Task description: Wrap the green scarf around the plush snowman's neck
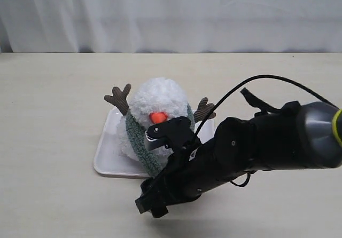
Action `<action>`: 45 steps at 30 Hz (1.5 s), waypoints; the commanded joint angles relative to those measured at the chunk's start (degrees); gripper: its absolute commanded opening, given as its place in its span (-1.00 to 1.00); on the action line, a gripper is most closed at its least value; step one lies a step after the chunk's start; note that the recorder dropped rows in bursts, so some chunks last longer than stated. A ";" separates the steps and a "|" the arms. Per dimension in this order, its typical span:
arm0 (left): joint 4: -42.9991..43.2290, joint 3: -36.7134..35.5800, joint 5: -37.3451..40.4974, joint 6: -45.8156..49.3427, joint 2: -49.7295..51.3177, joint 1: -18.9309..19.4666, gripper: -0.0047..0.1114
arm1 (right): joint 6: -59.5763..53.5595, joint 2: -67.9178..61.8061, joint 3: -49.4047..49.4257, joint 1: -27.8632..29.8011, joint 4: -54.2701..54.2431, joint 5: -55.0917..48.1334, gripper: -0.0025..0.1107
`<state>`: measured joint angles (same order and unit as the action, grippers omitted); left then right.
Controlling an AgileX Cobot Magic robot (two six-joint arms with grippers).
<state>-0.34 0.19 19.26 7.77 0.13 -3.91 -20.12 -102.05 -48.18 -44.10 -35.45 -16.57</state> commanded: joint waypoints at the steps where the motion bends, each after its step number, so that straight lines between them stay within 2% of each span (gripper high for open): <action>1: -0.17 -0.19 -0.65 -0.09 -0.13 0.18 -0.92 | 1.18 4.87 0.14 -0.06 0.39 -6.41 0.40; 7: -0.17 -0.19 -0.65 -0.09 -0.13 0.18 -0.92 | 2.91 7.04 0.14 -0.06 -2.92 -18.50 0.40; 13: -0.17 -0.19 -0.65 -0.09 -0.13 0.18 -0.92 | -0.74 7.16 0.14 -0.06 -6.71 -21.22 0.40; 16: -0.17 -0.19 -0.65 -0.09 -0.13 0.18 -0.92 | -6.37 8.25 0.14 -0.06 -10.78 -20.95 0.33; 22: -0.17 -0.19 -0.76 -0.09 -0.13 0.18 -0.92 | -12.23 14.22 0.14 -0.06 -13.75 -13.53 -0.18; 23: -0.17 -0.19 -0.76 -0.09 -0.13 0.18 -0.92 | -12.23 17.18 0.14 -0.06 -13.75 -12.38 -0.35; 30: -0.17 -0.19 -0.76 -0.09 -0.13 0.18 -0.92 | -12.23 34.95 0.14 -0.06 -11.75 -18.49 -0.87; 35: -0.17 -0.19 -0.76 -0.09 -0.13 0.18 -0.92 | -12.00 47.84 0.59 -0.06 -11.48 -21.90 -0.88; 40: -0.17 -0.19 -0.76 -0.09 -0.13 0.18 -0.92 | -12.00 59.90 0.59 -0.06 -11.36 -31.53 -0.88; 45: -0.17 -0.19 -0.74 -0.09 -0.13 0.18 -0.92 | -12.00 68.32 0.59 -0.06 -9.23 -32.98 -0.88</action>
<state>-0.34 0.19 19.26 7.77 0.13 -3.91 -31.84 -37.66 -47.90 -44.10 -46.20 -48.30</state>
